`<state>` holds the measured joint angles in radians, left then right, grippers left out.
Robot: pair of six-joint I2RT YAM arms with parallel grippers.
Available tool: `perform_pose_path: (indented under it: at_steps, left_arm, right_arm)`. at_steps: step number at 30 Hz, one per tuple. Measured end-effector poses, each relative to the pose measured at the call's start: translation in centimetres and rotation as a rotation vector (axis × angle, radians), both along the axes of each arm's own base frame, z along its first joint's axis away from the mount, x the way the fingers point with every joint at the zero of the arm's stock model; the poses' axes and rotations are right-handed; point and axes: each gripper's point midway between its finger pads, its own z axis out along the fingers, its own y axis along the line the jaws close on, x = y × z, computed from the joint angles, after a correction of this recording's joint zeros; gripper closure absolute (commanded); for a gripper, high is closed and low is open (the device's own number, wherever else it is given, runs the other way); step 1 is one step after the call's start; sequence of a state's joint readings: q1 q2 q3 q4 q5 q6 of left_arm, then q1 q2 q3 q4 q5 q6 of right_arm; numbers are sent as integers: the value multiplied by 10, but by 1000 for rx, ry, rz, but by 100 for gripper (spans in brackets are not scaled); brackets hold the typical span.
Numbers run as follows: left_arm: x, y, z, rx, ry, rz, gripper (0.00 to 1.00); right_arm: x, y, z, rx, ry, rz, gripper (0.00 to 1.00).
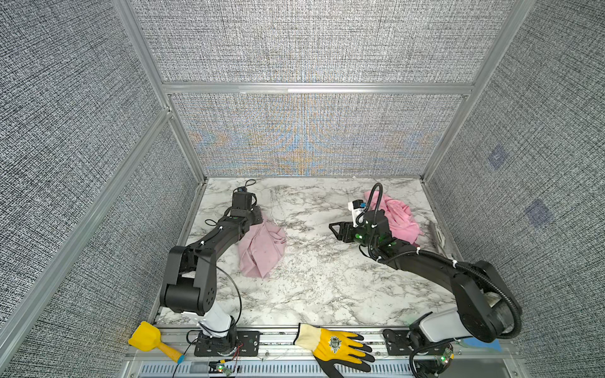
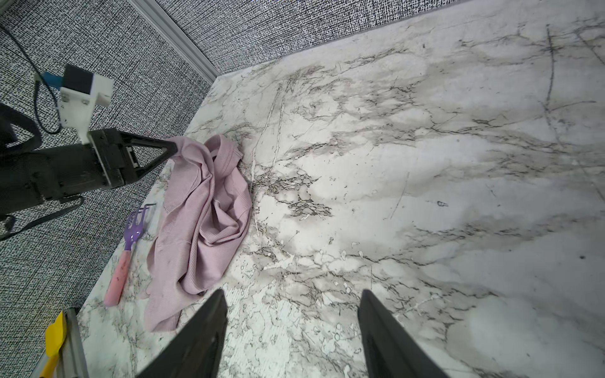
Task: Pick out a specific cloth from the pile
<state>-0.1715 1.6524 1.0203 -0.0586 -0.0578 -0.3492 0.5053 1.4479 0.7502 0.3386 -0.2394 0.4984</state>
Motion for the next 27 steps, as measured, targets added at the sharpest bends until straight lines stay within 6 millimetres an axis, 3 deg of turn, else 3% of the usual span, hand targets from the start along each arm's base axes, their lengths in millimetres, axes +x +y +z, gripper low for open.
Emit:
perform_pose_path:
  at_steps: [4, 8, 11, 13, 15, 20, 25, 27]
  left_arm:
    - [6, 1, 10, -19, -19, 19, 49]
    - [2, 0, 47, -35, -67, 13, 49]
    - [-12, 0, 74, -40, -105, 5, 49]
    - [-34, -8, 76, -37, -96, -19, 49]
    - [-61, -25, 70, -37, -73, -73, 49]
    - [-143, -71, 26, -22, 76, -209, 49]
    - [-208, -59, -9, -30, 205, -164, 46]
    - [-224, -51, -16, -50, 222, -126, 45]
  right_arm:
    - [-3, -2, 7, 8, -16, -1, 35]
    - [-6, -8, 10, 0, -26, -14, 34]
    - [-7, -11, 11, -5, -25, -23, 34]
    - [-8, -12, 9, -7, -22, -25, 34]
    - [-9, -13, 6, -8, -15, -25, 34]
    - [-13, -15, -1, -3, 5, -30, 34]
    - [-18, -15, -1, 19, 4, -28, 34]
    - [-19, -15, -2, 26, 6, -26, 34]
